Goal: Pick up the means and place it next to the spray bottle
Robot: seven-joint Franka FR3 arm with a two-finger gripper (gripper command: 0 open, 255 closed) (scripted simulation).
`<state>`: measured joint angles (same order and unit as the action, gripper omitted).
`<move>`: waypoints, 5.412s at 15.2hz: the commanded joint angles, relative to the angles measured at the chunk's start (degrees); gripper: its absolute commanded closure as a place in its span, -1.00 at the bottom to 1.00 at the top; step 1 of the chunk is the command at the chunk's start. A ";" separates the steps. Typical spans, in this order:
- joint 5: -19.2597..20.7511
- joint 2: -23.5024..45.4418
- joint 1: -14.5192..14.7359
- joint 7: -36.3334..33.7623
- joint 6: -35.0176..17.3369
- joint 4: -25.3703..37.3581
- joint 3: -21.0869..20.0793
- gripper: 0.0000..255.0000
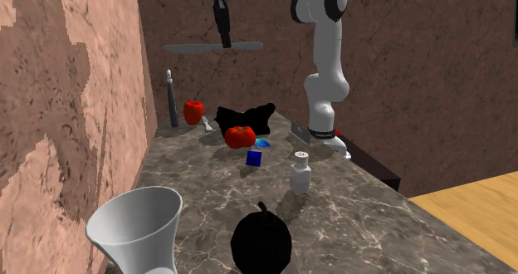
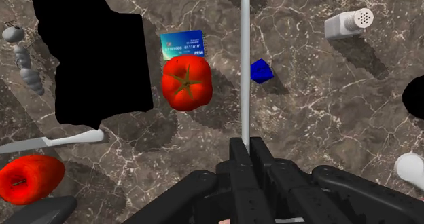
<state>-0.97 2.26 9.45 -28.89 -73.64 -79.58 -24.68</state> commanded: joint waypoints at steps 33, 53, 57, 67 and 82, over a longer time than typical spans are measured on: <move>5.88 -0.56 -22.63 50.39 -1.58 -0.58 26.42 1.00; 6.08 -2.60 -24.69 51.73 -16.50 -17.38 27.00 1.00; 6.10 -2.87 -24.85 51.49 -19.63 -20.78 26.87 1.00; 6.19 -2.62 -25.31 50.91 -27.26 -28.19 26.53 1.00; 6.46 0.01 -26.12 50.03 -38.40 -36.72 25.91 1.00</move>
<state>5.48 0.30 -15.91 21.06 -110.75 -113.83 0.35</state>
